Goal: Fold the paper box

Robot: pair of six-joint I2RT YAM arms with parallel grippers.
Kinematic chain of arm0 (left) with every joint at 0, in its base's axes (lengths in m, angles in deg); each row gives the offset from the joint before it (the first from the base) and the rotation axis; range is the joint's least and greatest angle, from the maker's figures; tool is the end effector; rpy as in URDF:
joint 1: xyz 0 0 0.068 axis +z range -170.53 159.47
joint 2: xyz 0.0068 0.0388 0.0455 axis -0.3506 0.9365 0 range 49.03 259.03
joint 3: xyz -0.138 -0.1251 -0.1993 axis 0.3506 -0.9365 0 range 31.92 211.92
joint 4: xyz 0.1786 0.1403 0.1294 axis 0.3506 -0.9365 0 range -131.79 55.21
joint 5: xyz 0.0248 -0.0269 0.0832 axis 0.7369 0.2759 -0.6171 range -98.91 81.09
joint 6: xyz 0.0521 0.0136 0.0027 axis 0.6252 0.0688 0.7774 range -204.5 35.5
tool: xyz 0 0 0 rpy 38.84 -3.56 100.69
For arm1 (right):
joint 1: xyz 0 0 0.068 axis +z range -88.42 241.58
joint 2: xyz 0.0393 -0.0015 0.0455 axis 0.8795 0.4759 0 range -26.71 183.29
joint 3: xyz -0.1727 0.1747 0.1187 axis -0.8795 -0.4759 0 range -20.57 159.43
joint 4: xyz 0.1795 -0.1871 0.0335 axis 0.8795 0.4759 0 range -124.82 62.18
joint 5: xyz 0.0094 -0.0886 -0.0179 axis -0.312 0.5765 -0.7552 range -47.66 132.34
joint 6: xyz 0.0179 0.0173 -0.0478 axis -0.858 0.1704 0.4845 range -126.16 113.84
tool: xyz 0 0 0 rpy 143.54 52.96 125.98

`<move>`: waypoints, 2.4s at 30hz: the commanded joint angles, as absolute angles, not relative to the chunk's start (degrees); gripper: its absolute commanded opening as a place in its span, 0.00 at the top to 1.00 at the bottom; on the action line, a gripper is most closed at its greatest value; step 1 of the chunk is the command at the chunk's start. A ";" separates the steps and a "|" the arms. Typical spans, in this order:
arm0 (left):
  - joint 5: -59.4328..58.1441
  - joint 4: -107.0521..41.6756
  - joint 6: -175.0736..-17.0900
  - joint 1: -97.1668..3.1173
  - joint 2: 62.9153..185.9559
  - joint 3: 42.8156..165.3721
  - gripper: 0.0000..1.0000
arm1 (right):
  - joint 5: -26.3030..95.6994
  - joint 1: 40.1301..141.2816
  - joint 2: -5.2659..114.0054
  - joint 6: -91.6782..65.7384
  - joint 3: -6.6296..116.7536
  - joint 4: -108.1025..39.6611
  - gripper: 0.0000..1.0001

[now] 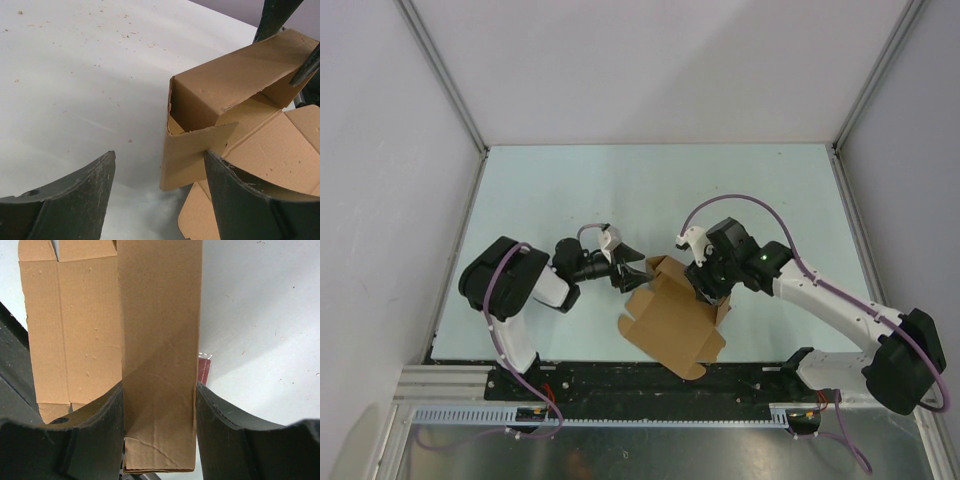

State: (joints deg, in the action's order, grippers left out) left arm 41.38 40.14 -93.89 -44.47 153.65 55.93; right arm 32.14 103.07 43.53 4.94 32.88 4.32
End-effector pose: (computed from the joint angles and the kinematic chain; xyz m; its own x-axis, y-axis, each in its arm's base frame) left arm 0.2467 -0.1394 0.1275 -0.2458 -0.0049 -0.9693 0.9313 0.2762 -0.2375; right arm 0.1783 0.1662 0.2585 -0.4691 -0.6677 -0.5780 -0.8322 0.5533 0.0361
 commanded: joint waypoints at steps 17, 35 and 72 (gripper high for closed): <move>38.48 59.69 -95.23 -50.05 154.59 56.89 0.25 | 30.56 103.68 45.45 4.48 33.04 2.36 0.49; 28.98 59.69 -92.33 -53.83 154.32 55.30 0.27 | 28.80 104.47 45.97 3.78 33.13 1.04 0.49; 0.24 58.02 -85.65 -65.52 149.32 50.56 0.87 | 30.74 107.63 48.43 1.84 33.04 -2.21 0.49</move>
